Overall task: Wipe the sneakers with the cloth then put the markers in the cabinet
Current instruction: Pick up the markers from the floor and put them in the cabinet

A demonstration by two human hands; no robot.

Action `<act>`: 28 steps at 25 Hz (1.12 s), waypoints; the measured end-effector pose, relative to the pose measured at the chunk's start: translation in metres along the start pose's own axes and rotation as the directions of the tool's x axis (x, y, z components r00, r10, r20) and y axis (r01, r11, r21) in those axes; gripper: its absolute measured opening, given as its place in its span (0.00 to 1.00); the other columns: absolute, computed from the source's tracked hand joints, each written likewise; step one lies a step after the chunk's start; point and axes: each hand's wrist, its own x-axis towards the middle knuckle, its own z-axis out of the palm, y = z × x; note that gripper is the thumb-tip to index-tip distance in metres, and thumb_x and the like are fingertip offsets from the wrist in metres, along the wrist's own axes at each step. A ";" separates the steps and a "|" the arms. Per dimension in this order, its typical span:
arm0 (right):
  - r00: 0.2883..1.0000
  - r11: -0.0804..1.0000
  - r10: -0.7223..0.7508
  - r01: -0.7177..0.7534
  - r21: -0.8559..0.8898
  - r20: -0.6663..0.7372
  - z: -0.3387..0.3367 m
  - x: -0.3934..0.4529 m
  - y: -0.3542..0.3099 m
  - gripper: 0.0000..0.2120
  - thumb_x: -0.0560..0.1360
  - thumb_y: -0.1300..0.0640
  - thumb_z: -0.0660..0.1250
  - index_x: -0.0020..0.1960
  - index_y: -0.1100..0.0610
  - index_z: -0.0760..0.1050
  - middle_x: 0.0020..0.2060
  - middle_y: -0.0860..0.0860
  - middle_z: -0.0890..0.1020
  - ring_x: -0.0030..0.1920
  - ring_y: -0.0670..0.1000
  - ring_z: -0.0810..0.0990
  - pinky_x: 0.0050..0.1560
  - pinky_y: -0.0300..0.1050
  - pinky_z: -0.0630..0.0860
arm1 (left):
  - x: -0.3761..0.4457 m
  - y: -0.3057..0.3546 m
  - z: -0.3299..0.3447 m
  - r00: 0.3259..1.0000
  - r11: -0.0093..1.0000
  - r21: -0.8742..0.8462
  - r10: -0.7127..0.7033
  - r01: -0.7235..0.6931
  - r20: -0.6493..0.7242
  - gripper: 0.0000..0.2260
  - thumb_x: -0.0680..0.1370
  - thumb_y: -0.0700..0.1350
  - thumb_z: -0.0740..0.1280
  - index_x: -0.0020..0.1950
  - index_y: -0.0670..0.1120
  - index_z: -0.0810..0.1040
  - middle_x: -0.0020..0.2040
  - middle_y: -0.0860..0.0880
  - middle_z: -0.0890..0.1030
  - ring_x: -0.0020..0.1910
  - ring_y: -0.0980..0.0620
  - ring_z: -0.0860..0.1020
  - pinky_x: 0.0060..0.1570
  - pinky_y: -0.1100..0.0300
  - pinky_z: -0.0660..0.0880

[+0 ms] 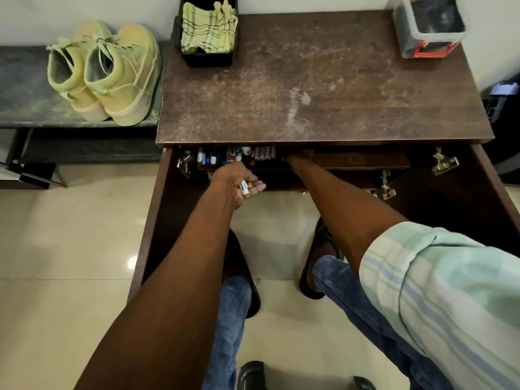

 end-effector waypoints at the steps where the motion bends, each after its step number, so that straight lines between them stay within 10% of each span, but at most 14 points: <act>1: 1.000 1.000 0.005 -0.005 0.014 0.000 0.003 0.006 0.000 0.21 0.83 0.51 0.51 0.71 0.62 0.63 0.69 0.58 0.69 0.67 0.56 0.69 0.64 0.45 0.65 | 0.001 0.000 -0.001 1.000 1.000 -0.003 -0.003 0.003 -0.003 0.16 0.81 0.29 0.54 0.69 0.31 0.67 0.67 0.34 0.71 0.66 0.40 0.73 0.59 0.50 0.75; 9: 0.941 0.882 -0.039 0.191 0.432 -0.337 0.010 0.007 0.015 0.14 0.77 0.56 0.65 0.60 0.62 0.74 0.55 0.51 0.78 0.53 0.52 0.77 0.54 0.42 0.74 | -0.006 -0.001 0.002 0.999 1.000 0.024 -0.003 0.002 0.042 0.20 0.80 0.27 0.52 0.73 0.34 0.62 0.69 0.35 0.70 0.68 0.40 0.72 0.63 0.48 0.72; 12: 0.998 0.783 -0.046 0.067 0.618 -0.050 0.004 -0.014 0.023 0.06 0.78 0.60 0.61 0.46 0.59 0.76 0.42 0.55 0.80 0.38 0.49 0.78 0.41 0.43 0.77 | -0.008 -0.003 0.006 0.999 0.998 0.063 -0.011 0.008 0.048 0.22 0.79 0.25 0.50 0.73 0.34 0.61 0.70 0.35 0.69 0.69 0.40 0.70 0.65 0.46 0.70; 16: 0.946 0.822 -0.142 -0.051 0.568 0.291 -0.002 -0.052 0.030 0.10 0.77 0.54 0.65 0.44 0.60 0.78 0.38 0.54 0.81 0.39 0.50 0.80 0.48 0.44 0.77 | -0.011 -0.008 0.019 0.999 0.979 0.203 -0.001 -0.007 0.039 0.19 0.79 0.26 0.52 0.69 0.32 0.66 0.60 0.35 0.75 0.54 0.39 0.78 0.57 0.45 0.75; 20: 0.935 0.755 -0.143 -0.109 0.646 0.325 -0.010 -0.059 0.041 0.04 0.76 0.62 0.66 0.47 0.62 0.78 0.41 0.55 0.82 0.41 0.51 0.81 0.40 0.43 0.81 | -0.015 -0.007 0.026 0.998 0.977 0.211 -0.001 -0.012 0.062 0.14 0.78 0.25 0.55 0.61 0.33 0.70 0.52 0.38 0.74 0.59 0.38 0.76 0.59 0.44 0.75; 24: 0.958 0.741 -0.076 -0.130 0.658 0.276 -0.011 -0.041 0.045 0.08 0.77 0.71 0.59 0.48 0.64 0.76 0.41 0.58 0.80 0.39 0.52 0.79 0.34 0.41 0.81 | -0.012 -0.006 0.030 0.999 0.988 0.155 0.012 -0.018 0.039 0.20 0.78 0.24 0.55 0.69 0.32 0.65 0.67 0.35 0.70 0.63 0.36 0.74 0.61 0.44 0.74; 28: 0.996 0.789 0.006 -0.059 0.612 0.088 -0.016 -0.013 0.032 0.09 0.78 0.72 0.56 0.49 0.64 0.72 0.46 0.57 0.78 0.49 0.54 0.79 0.47 0.41 0.79 | -0.008 -0.004 0.028 1.000 0.994 0.106 0.020 -0.022 0.020 0.22 0.78 0.24 0.54 0.72 0.34 0.63 0.71 0.35 0.66 0.66 0.35 0.71 0.63 0.44 0.72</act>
